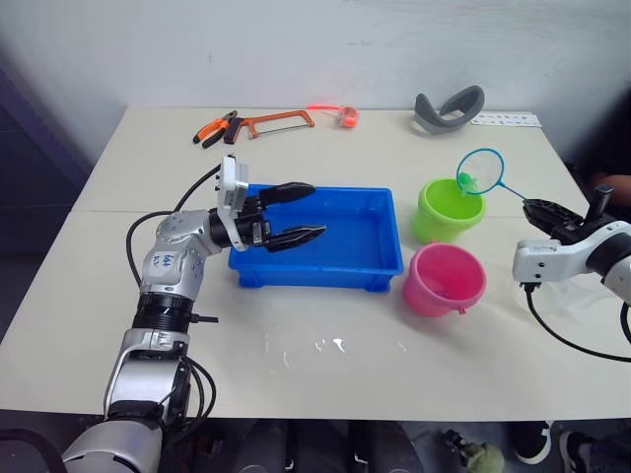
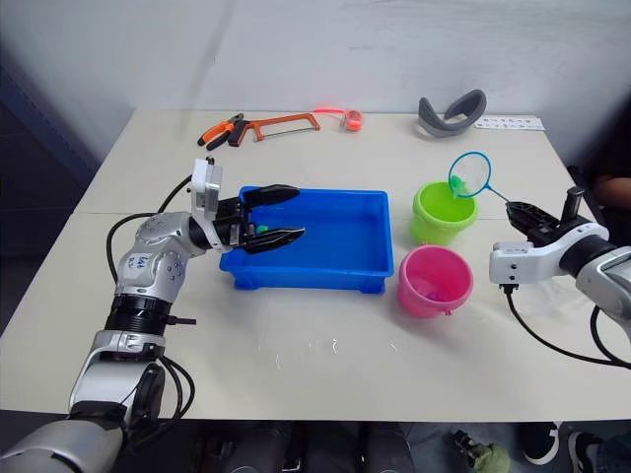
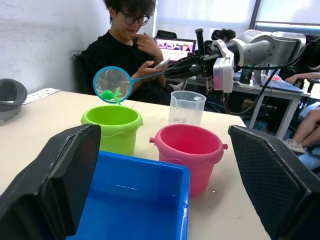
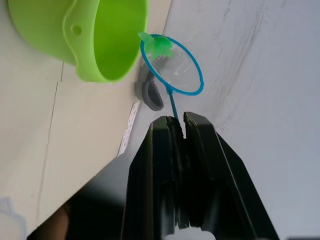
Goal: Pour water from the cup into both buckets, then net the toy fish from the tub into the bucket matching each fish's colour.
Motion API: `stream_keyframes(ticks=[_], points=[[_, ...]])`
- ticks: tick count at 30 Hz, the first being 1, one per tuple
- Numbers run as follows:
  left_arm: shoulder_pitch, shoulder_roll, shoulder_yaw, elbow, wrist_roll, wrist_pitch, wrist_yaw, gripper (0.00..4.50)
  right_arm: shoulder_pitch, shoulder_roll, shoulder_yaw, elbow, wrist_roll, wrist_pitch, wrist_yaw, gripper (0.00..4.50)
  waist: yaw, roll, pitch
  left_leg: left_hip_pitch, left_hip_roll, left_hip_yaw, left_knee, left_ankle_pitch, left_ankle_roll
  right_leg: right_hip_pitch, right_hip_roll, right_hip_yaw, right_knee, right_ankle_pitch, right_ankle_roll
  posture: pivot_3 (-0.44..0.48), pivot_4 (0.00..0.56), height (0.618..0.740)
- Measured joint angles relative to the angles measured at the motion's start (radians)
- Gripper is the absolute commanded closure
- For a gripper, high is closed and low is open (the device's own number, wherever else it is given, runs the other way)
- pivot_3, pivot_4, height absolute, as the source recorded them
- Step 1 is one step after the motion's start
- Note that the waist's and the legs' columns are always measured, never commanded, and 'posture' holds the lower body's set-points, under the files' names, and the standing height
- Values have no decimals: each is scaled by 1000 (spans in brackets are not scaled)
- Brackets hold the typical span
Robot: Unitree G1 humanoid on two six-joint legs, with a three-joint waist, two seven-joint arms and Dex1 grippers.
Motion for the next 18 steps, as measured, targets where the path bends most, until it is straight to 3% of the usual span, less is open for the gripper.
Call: stream_keyframes(ticks=[12, 18], points=[[-11, -34, 0, 16, 0, -22, 8, 58, -126, -109, 167, 168, -295, -151, -235, 4500, 0, 0, 0, 0, 0, 0, 0, 0, -1, 0, 1, 2, 0, 0, 0, 0, 150, 740], [-37, -63, 5, 47, -10, -31, -3, 58, -197, -137, 230, 197, -362, -230, -285, 4500, -1, 0, 0, 0, 0, 0, 0, 0, -1, 0, 1, 2, -1, 0, 0, 0, 150, 740]])
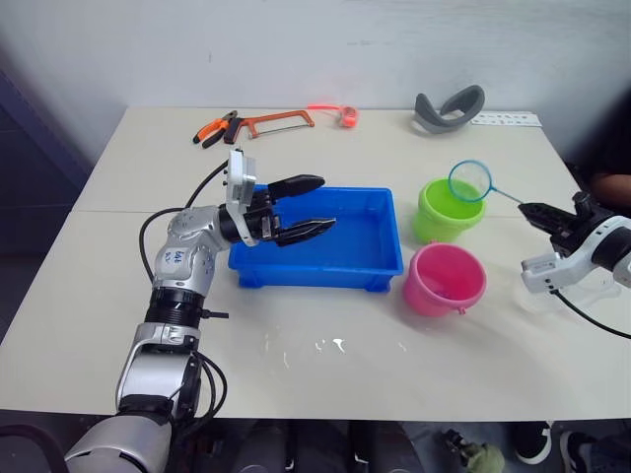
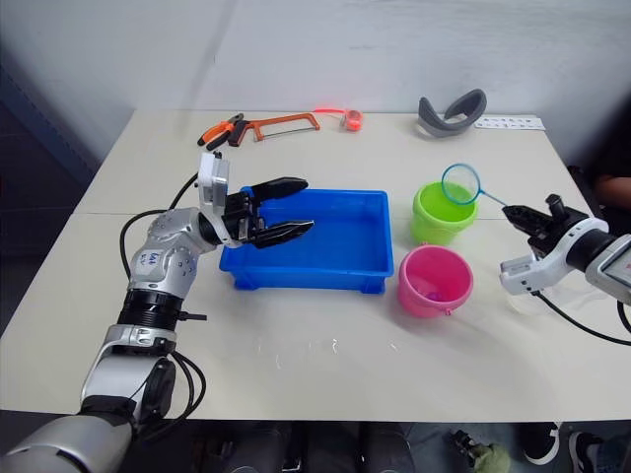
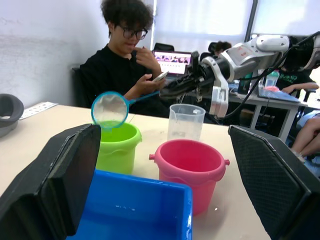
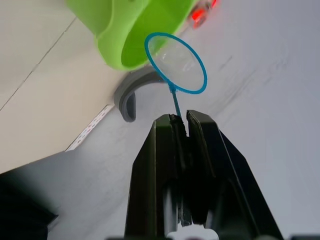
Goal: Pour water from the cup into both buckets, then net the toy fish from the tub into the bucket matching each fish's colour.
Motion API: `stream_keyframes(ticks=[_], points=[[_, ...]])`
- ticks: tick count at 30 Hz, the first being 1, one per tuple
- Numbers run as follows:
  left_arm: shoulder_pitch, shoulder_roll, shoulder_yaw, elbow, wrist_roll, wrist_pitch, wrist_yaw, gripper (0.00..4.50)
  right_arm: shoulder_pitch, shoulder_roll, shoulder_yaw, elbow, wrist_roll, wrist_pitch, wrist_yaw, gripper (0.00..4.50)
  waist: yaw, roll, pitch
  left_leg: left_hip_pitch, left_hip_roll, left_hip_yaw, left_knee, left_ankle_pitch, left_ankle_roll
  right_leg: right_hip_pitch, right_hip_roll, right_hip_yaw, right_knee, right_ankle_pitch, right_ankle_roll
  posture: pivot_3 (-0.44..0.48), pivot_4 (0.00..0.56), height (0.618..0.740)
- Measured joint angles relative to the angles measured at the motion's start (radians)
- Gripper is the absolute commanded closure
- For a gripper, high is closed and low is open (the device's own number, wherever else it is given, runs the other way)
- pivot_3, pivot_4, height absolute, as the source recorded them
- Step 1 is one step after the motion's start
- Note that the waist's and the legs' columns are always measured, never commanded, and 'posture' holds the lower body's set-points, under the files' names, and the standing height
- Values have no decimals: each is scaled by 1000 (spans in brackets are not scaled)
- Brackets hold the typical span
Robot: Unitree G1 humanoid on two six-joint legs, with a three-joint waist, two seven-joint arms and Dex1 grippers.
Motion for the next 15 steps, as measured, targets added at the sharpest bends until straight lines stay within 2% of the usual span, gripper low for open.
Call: stream_keyframes(ticks=[4, 6, 12, 14, 15], points=[[0, -1, 7, 9, 0, -9, 0, 58, -29, 1, 4, 24, 39, -25, 7, 4500, 0, 0, 0, 0, 0, 0, 0, 0, 0, 0, 0, 0, 0, 0, 0, 0, 150, 740], [0, 14, 14, 19, 0, -14, 0, 58, -24, 25, -38, 32, 174, -12, 75, 4500, 0, 0, 0, 0, 0, 0, 0, 0, 0, 0, 0, -1, 0, 0, 0, 0, 150, 740], [40, 118, 67, 3, -10, -2, -20, 58, 84, 120, -161, -90, 727, 66, 382, 4500, -8, 0, 0, 1, 1, 0, 0, 0, 0, 1, 1, -5, 0, 0, 0, 0, 150, 740], [85, 172, 99, -8, -21, 8, -22, 58, 111, 208, -186, -254, 1008, 238, 509, 4500, -18, 0, 0, 1, 2, -1, 0, 0, 0, 1, 1, -5, 1, 0, 0, 0, 150, 740], [101, 193, 111, -8, -22, 12, -22, 58, 111, 232, -185, -317, 1091, 307, 550, 4500, -21, 0, 0, 1, 2, -1, 0, 0, 0, 1, 1, -5, 1, 0, 0, 0, 150, 740]])
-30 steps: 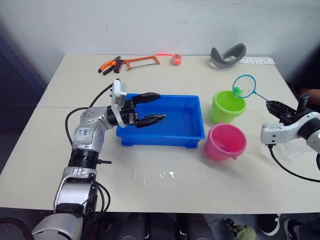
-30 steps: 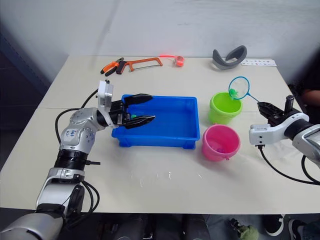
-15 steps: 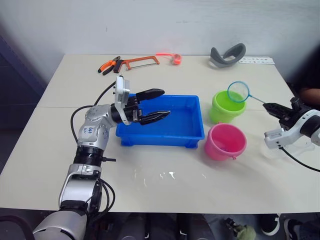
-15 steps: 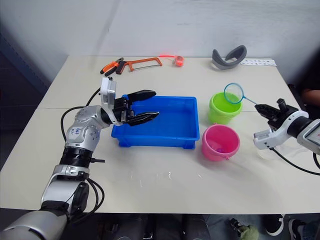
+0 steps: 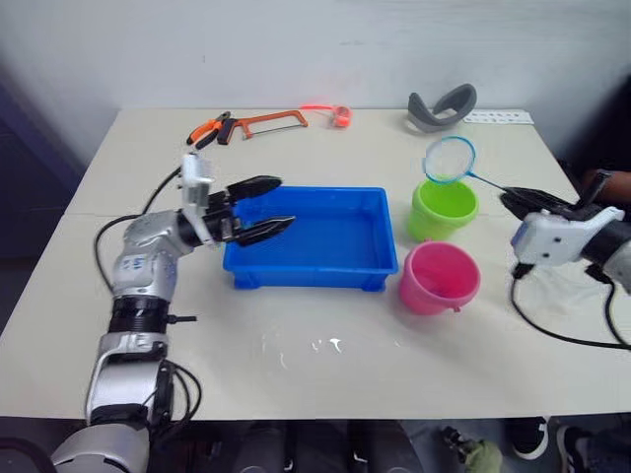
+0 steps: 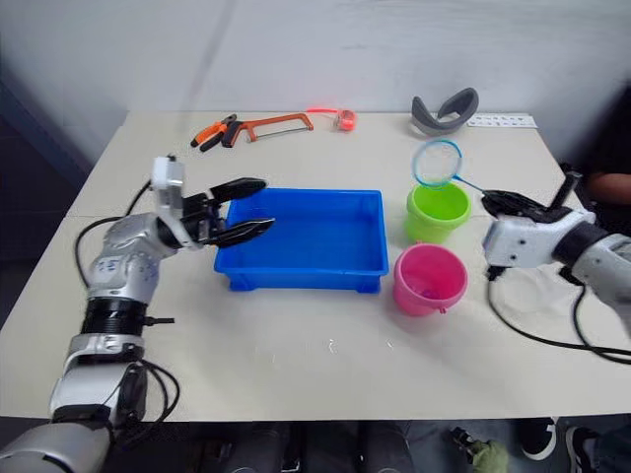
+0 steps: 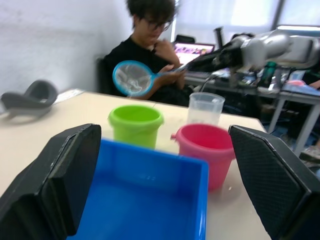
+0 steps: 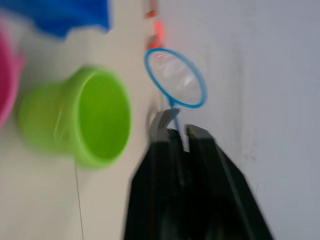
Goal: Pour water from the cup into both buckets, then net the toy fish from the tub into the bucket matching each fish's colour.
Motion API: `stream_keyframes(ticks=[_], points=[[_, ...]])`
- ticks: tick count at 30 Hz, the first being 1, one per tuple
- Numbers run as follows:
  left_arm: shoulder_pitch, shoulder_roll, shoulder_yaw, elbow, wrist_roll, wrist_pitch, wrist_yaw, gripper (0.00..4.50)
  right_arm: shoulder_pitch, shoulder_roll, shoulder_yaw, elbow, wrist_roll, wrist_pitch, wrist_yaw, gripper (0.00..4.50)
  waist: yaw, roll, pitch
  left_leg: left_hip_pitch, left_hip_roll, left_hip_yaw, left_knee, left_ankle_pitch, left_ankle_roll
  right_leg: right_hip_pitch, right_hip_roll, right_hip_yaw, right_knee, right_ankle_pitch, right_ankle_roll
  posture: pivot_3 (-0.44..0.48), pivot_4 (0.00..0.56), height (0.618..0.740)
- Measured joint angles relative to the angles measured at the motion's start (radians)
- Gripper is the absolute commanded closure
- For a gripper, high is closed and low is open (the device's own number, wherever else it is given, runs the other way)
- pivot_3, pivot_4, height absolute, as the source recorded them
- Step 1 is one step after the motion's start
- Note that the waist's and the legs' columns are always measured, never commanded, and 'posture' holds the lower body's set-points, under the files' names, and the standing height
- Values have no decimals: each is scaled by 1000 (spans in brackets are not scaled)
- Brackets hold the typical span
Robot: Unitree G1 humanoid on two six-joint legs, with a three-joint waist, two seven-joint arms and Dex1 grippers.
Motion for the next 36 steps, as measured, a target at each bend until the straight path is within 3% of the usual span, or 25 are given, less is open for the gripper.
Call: stream_keyframes(ticks=[2, 5, 9, 13, 25, 36], points=[[45, 49, 31, -8, -4, 7, 6, 58, -26, 34, 13, -135, 145, 172, 77, 4500, -2, 0, 0, 0, 0, -1, 0, 0, 0, 1, 0, 2, 0, 0, 0, 0, 150, 740], [122, 96, 94, -38, -9, 14, 51, 58, -113, 97, 69, -258, 227, 364, 130, 4500, 0, -1, 0, 0, 0, -3, 1, 0, 0, 1, -2, 5, -1, 0, -1, 0, 150, 740], [256, 123, 168, -127, -20, 37, 131, 58, -220, 219, 235, -302, 203, 544, 173, 4500, -1, -1, 0, 0, -2, -3, 0, 0, 0, 0, -10, 4, -1, 0, -1, 0, 150, 740], [368, 133, 198, -239, -25, 73, 193, 58, -307, 303, 384, -239, 82, 645, 206, 4500, 9, -1, 0, -2, -5, -5, 1, -1, 2, 0, -14, 1, -1, 0, -1, 0, 150, 740], [454, 150, 219, -328, -25, 96, 304, 58, -515, 552, 563, 69, -171, 633, 270, 4500, -11, -2, -1, -1, -4, -4, 0, 0, 1, 0, -12, 0, 0, 0, -1, 0, 150, 740], [416, 241, 194, -323, -25, 175, 268, 58, -599, 766, 599, 314, -286, 523, 251, 4500, -30, -2, -1, -2, -4, -4, -1, 0, 0, -1, -11, -1, 0, 0, -1, 0, 150, 740]])
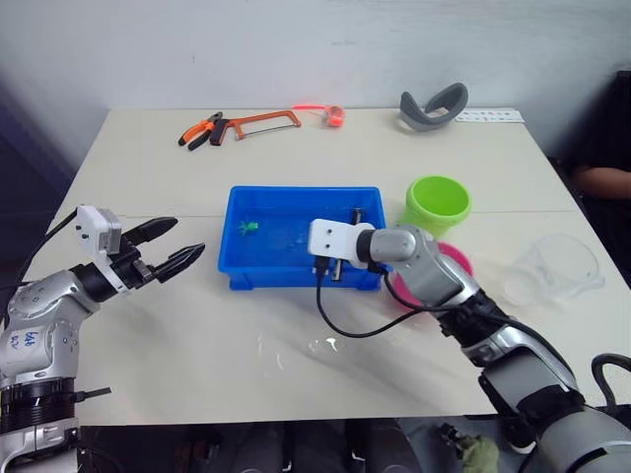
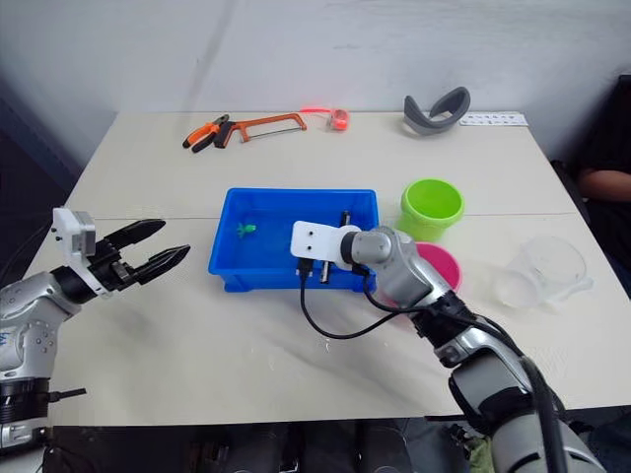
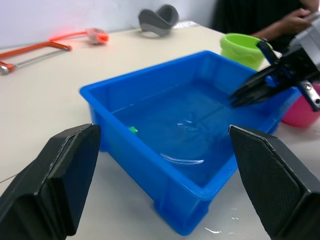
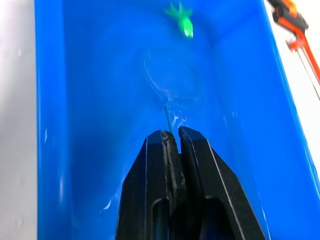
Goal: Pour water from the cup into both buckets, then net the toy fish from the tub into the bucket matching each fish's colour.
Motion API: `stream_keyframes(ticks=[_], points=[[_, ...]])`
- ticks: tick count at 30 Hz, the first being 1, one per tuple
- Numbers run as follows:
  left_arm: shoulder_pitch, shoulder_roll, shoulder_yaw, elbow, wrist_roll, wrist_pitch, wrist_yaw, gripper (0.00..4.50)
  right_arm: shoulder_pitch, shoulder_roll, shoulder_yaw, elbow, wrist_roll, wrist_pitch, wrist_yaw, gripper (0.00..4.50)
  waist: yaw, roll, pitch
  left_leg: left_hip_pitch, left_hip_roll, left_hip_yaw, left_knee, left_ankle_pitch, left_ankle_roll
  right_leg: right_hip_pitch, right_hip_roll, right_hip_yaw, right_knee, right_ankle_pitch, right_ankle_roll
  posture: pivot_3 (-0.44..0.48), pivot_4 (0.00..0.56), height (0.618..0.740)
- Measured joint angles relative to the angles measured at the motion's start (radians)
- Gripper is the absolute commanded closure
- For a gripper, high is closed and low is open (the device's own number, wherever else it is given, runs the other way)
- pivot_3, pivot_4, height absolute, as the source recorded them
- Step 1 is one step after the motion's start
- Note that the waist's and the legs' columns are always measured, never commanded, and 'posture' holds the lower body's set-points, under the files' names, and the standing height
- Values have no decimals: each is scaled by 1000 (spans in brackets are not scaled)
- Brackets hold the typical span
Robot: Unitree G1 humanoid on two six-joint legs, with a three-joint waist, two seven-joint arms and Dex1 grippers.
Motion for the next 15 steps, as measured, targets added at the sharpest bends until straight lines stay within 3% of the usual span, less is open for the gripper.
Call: stream_keyframes(ticks=[5, 10, 15], points=[[-93, 87, -36, 31, 1, 65, -66, 58, -10, 51, 1, 63, -29, -52, -24, 4500, 1, 0, 0, 0, 0, 0, 0, 0, 0, 0, 3, 1, 0, 0, 0, 0, 150, 740], [-278, 181, -145, 187, 63, 73, -162, 58, -10, 76, -1, 112, -56, -128, -70, 4500, 0, 0, 0, 0, 0, 2, -1, 0, -1, -2, 8, 0, 0, 0, 0, 0, 150, 740], [-409, 209, -224, 324, 132, 53, -235, 58, -7, 110, -7, 153, -67, -223, -148, 4500, -4, 0, 0, 0, 2, 3, -1, -1, -2, -3, 11, 0, 1, 0, 0, 0, 150, 740]])
